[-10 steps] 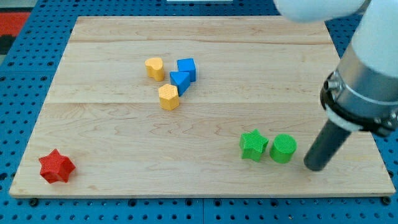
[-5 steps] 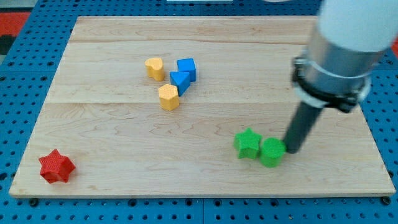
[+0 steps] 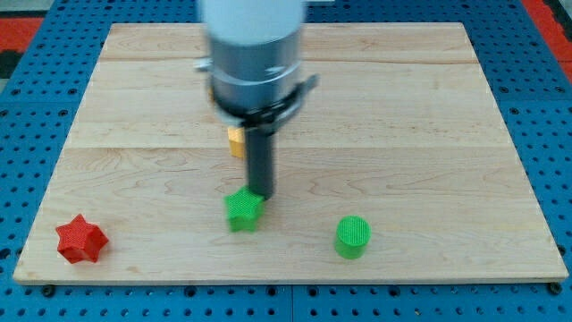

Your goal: Move green star into red star

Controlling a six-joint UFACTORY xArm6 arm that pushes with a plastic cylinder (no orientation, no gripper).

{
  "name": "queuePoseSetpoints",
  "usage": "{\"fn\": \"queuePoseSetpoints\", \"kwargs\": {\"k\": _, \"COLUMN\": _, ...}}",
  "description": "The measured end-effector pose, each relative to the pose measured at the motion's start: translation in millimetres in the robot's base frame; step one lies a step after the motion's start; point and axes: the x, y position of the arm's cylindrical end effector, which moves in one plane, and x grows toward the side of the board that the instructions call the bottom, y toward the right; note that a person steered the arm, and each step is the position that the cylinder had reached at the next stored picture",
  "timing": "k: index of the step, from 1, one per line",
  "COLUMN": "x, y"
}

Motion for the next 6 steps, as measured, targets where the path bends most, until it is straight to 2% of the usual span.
{"fn": "queuePoseSetpoints", "kwargs": {"k": 1, "x": 32, "y": -46}}
{"fn": "queuePoseSetpoints", "kwargs": {"k": 3, "x": 36, "y": 8}}
{"fn": "queuePoseSetpoints", "kwargs": {"k": 4, "x": 58, "y": -1}}
{"fn": "queuePoseSetpoints", "kwargs": {"k": 5, "x": 71, "y": -22}}
{"fn": "queuePoseSetpoints", "kwargs": {"k": 6, "x": 69, "y": -90}}
